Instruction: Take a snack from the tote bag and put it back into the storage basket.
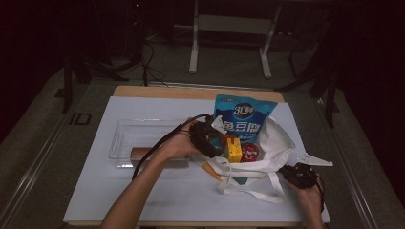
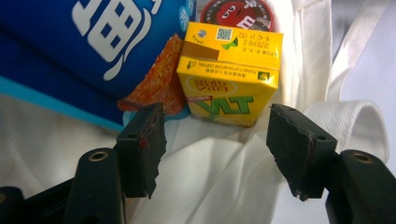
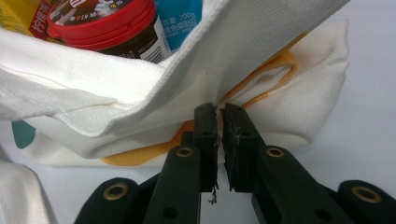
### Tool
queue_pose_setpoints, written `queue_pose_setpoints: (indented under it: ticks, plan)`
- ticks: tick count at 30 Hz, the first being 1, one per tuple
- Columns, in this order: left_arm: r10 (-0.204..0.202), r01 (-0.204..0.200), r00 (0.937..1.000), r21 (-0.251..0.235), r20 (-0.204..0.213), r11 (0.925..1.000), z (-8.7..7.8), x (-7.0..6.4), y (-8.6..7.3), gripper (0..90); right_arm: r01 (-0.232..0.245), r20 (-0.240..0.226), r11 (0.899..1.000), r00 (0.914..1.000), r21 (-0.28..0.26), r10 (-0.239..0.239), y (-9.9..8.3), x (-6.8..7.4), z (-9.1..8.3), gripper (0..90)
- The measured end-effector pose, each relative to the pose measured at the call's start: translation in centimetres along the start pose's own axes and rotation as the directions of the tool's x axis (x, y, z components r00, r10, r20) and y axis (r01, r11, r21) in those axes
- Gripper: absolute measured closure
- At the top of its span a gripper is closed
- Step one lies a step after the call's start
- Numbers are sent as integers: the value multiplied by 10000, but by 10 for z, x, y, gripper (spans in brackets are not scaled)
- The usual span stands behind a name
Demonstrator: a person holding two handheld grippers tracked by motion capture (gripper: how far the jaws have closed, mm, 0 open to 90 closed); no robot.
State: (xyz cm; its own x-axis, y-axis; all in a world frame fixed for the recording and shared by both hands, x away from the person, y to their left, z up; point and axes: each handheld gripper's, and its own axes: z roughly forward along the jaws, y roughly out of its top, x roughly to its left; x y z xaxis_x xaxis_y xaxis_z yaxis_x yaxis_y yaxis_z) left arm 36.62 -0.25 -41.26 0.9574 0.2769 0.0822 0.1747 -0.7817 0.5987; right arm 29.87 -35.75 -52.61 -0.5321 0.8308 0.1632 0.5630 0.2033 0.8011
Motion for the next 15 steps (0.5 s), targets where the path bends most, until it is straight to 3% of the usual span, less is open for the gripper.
queue_pose_setpoints:
  ticks: [15]
  plan:
    - [101, -112, 9982, 185, 586, 9998, 22, -1, 16, 246, -11, -29, 10000, 10000, -14, 11, 0, -1, 0, 833]
